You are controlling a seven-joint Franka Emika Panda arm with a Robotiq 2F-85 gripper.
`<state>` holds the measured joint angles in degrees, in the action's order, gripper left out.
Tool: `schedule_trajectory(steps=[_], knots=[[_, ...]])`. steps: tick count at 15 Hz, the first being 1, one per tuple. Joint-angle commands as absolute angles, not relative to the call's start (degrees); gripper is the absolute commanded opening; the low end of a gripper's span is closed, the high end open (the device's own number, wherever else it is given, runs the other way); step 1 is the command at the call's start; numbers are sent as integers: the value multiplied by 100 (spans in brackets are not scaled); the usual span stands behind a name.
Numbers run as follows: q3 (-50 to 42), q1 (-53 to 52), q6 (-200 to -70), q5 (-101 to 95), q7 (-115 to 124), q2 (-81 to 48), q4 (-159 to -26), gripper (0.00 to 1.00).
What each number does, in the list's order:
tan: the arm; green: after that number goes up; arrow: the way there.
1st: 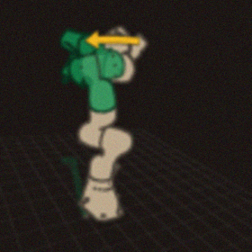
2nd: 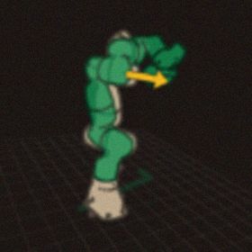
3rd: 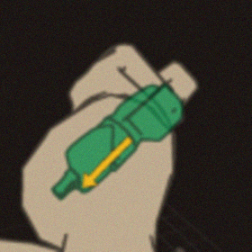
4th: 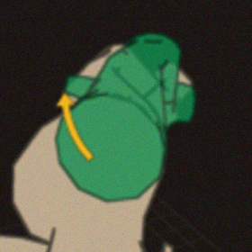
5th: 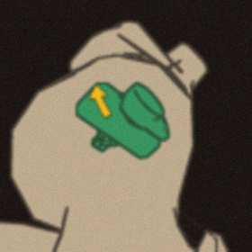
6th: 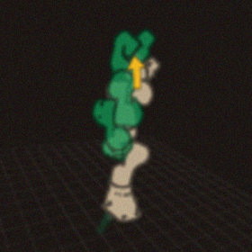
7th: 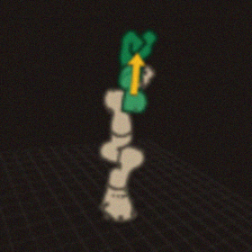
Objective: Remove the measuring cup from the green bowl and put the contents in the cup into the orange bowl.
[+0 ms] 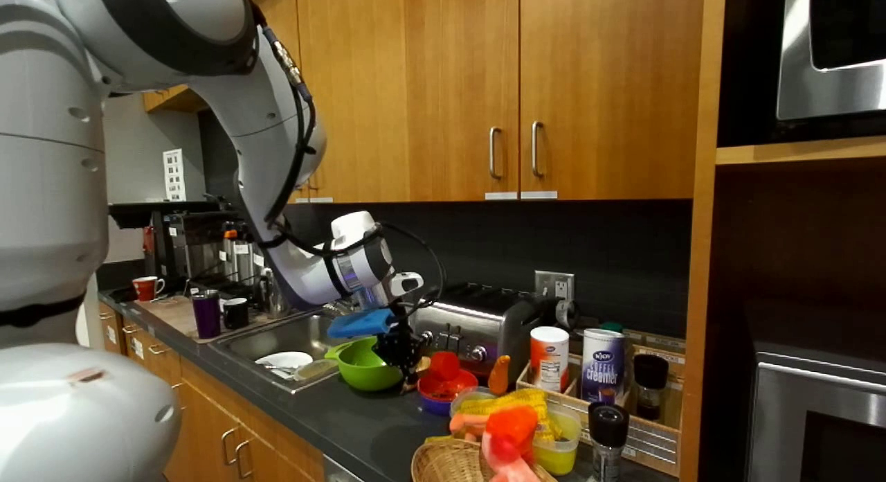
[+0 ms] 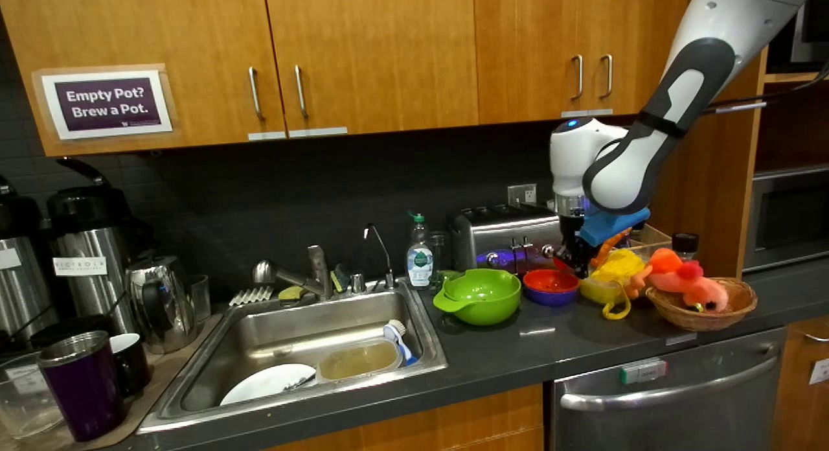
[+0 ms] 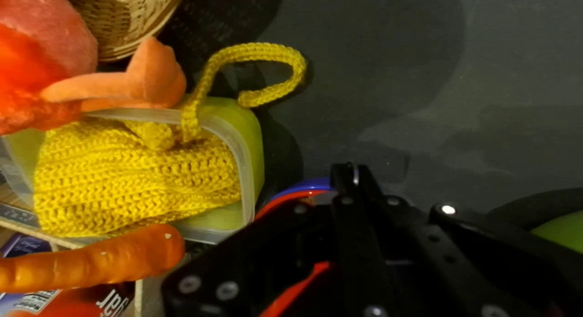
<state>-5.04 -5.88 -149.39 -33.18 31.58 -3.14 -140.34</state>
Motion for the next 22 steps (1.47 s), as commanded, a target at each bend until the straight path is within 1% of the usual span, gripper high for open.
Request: schedule_trajectory(steps=[1, 8, 17, 22], knots=[[-296, -536, -14451, -3679, 3467, -245, -13929, 1], [-120, -533, -13820, -4041, 3655, -337, -13728, 1], [-130, -533, -13878, -4578, 4014, -685, -13453, 1], [-151, -626, -13724, -5252, 4477, -1022, -13171, 1]])
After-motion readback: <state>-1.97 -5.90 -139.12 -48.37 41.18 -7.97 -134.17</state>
